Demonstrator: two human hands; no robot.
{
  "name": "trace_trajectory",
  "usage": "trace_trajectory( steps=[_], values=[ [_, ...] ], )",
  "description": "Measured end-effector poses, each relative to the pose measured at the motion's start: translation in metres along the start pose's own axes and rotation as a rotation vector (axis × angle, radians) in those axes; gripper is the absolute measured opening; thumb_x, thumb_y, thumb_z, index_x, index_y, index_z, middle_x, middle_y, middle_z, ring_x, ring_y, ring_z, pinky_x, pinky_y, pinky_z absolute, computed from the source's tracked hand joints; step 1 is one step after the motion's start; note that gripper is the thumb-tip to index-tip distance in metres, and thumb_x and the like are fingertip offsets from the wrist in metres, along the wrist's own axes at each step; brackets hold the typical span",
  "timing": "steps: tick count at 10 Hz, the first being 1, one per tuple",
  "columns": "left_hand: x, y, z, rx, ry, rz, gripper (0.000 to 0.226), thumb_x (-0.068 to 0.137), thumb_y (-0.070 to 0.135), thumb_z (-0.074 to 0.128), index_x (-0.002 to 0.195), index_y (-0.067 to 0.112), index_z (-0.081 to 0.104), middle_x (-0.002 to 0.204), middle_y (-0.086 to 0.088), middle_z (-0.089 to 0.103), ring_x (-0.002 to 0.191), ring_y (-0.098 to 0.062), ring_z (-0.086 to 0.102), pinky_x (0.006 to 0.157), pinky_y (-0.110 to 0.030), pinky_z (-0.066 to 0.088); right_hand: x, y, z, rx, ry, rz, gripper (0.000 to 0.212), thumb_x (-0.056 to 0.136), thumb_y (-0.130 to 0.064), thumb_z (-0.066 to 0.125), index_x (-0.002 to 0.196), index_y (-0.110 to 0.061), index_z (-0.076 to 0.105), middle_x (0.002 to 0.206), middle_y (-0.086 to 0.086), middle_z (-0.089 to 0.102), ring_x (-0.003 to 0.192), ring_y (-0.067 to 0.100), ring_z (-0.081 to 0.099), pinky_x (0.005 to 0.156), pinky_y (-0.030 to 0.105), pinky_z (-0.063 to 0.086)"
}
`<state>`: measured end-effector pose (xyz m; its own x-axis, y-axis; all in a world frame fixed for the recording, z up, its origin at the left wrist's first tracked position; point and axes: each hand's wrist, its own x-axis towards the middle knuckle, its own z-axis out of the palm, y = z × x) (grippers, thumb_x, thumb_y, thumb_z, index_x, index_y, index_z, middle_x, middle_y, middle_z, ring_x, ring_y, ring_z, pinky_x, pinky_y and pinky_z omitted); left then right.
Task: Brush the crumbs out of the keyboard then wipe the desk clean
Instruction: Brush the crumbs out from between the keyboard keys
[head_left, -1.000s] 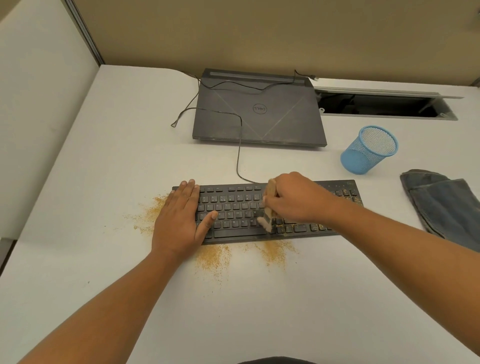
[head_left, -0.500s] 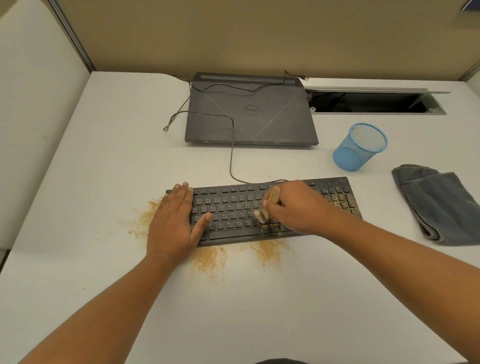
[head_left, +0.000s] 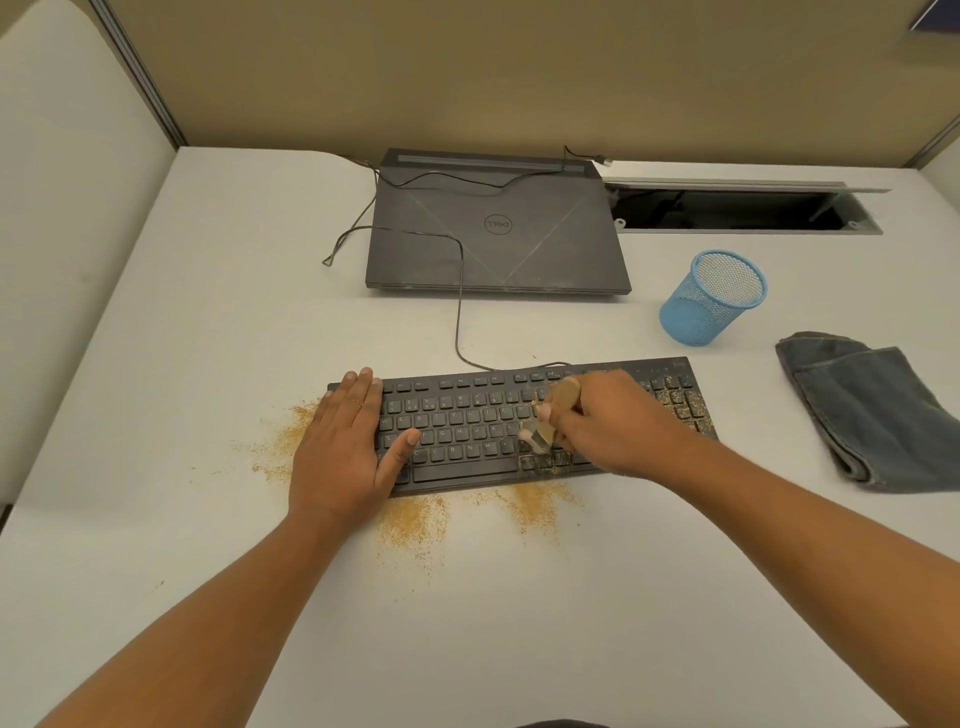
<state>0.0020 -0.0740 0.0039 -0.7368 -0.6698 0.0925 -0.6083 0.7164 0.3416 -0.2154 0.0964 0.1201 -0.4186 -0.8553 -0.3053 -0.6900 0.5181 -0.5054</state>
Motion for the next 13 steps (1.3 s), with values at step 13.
trace_trajectory(
  steps=[13],
  values=[
    [0.000,-0.001,0.001,-0.004,0.002,-0.002,0.088,0.092,0.073,0.008,0.153,0.013,0.030,0.161,-0.002,0.024,0.150,-0.016,0.014,0.123,-0.035,0.009,0.020,0.006,-0.008,0.038,0.135,-0.007,0.038,0.098,-0.018,0.049,0.069,-0.016,0.073,0.083,-0.008,0.071,0.072,0.008,0.065,0.067,0.024,0.050]
  ],
)
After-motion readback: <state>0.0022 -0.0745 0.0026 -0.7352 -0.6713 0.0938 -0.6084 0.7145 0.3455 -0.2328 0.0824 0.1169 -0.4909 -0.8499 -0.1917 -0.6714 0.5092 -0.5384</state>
